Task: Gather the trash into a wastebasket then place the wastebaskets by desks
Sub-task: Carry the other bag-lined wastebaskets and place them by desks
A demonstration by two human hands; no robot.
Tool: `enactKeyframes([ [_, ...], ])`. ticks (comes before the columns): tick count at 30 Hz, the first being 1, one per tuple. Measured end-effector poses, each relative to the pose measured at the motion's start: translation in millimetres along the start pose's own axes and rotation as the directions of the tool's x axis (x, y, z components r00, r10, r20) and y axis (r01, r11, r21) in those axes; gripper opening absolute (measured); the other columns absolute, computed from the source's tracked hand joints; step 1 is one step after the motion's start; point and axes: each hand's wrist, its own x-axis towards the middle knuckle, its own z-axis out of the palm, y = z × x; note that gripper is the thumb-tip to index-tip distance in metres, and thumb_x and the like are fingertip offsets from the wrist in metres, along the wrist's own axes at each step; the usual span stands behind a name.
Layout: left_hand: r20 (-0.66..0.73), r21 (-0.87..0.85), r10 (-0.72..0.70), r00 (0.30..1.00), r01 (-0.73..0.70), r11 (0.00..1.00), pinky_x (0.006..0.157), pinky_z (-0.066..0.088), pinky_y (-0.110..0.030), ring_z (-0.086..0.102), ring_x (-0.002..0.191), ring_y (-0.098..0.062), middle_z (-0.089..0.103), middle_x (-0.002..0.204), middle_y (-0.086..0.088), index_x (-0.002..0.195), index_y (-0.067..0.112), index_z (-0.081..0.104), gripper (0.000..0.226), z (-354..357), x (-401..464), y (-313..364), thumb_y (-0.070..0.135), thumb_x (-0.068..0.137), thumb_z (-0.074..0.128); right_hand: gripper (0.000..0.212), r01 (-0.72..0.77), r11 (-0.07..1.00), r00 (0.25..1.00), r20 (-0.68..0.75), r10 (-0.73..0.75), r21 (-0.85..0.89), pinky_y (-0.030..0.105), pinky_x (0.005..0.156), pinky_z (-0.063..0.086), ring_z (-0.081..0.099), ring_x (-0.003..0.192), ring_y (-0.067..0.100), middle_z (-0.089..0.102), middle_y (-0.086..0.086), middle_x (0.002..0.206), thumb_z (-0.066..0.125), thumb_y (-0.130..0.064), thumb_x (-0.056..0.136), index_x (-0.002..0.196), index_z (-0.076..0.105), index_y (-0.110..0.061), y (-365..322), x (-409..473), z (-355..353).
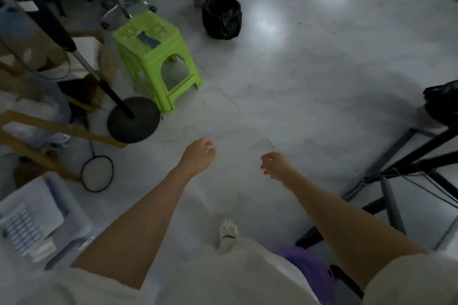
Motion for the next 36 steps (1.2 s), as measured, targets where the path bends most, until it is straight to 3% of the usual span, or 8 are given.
enactKeyframes([
  [4,-0.017,-0.001,0.011,1.000,-0.011,1.000,0.097,0.039,-0.027,0.051,0.123,-0.025,0.055,0.133,-0.011,0.131,0.007,0.051,0.038,-57.1,93.7,42.6,0.023,0.097,0.046,0.035,0.016,0.992,1.000,-0.024,-0.013,0.129,0.031,0.082,0.040,0.048,0.091,0.019,0.054,0.015,0.102,0.037,-0.009,0.096,0.123,0.055,0.005,-89.0,77.1,-49.6],
  [9,-0.008,0.015,0.009,1.000,-0.008,1.000,0.098,0.040,-0.030,0.052,0.123,-0.026,0.056,0.133,-0.012,0.129,0.006,0.052,0.037,-110.8,232.9,76.9,0.022,0.096,0.047,0.020,0.018,0.975,1.000,-0.026,-0.012,0.223,0.027,0.060,0.036,0.051,0.078,0.024,0.055,0.016,0.086,0.038,-0.003,0.091,0.081,0.054,-0.011,-186.0,187.6,-93.4],
  [14,-0.030,-0.003,0.019,0.999,-0.020,1.000,0.096,0.039,-0.027,0.054,0.121,-0.026,0.059,0.130,-0.015,0.127,0.003,0.054,0.035,-189.1,398.5,124.9,0.019,0.096,0.048,0.031,0.017,0.967,0.998,-0.061,-0.002,0.254,0.030,0.068,0.038,0.054,0.084,0.025,0.061,0.022,0.092,0.038,-0.004,0.090,0.107,0.061,0.010,-305.3,322.3,-151.7],
  [19,-0.029,0.030,-0.009,1.000,0.010,1.000,0.092,0.040,-0.025,0.054,0.122,-0.025,0.058,0.132,-0.013,0.129,0.004,0.054,0.036,-267.7,514.8,183.4,0.018,0.097,0.046,0.034,0.033,0.953,0.997,-0.075,-0.010,0.302,0.026,0.065,0.043,0.055,0.086,0.025,0.061,0.015,0.099,0.039,-0.007,0.092,0.121,0.056,0.000,-410.7,401.8,-222.4],
  [28,0.071,-0.038,-0.068,0.995,0.071,0.997,0.096,0.043,-0.032,0.057,0.118,-0.029,0.061,0.126,-0.016,0.122,0.001,0.057,0.033,-336.0,760.3,264.4,0.019,0.096,0.048,0.038,-0.044,0.946,0.992,-0.098,0.079,0.321,0.033,0.068,0.036,0.049,0.077,0.024,0.057,0.025,0.085,0.038,-0.001,0.086,0.115,0.050,0.020,-549.1,618.6,-325.3],
  [30,0.073,-0.032,-0.124,0.990,0.127,0.991,0.093,0.043,-0.031,0.057,0.116,-0.029,0.061,0.125,-0.016,0.120,0.003,0.057,0.031,-351.2,810.3,276.7,0.019,0.096,0.046,0.043,-0.048,0.941,0.995,-0.072,0.076,0.334,0.034,0.068,0.035,0.046,0.079,0.023,0.056,0.024,0.088,0.038,-0.004,0.085,0.122,0.046,0.018,-575.0,671.9,-340.0],
  [33,0.058,-0.027,-0.170,0.984,0.171,0.985,0.085,0.042,-0.031,0.056,0.106,-0.029,0.060,0.122,-0.016,0.111,0.007,0.058,0.026,-382.4,890.5,298.6,0.021,0.098,0.041,0.044,-0.098,0.932,0.992,-0.041,0.120,0.349,0.038,0.081,0.045,0.052,0.093,0.025,0.061,0.019,0.118,0.041,-0.011,0.088,0.129,0.049,0.002,-617.6,745.5,-361.6],
  [36,0.086,-0.082,-0.174,0.981,0.181,0.980,0.083,0.043,-0.031,0.057,0.107,-0.028,0.060,0.121,-0.015,0.117,0.005,0.057,0.031,-412.3,950.9,320.4,0.024,0.098,0.041,0.036,-0.158,0.918,0.984,-0.017,0.176,0.363,0.037,0.077,0.043,0.057,0.094,0.030,0.061,0.021,0.113,0.040,-0.010,0.089,0.122,0.050,0.001,-658.4,792.8,-378.0],
])
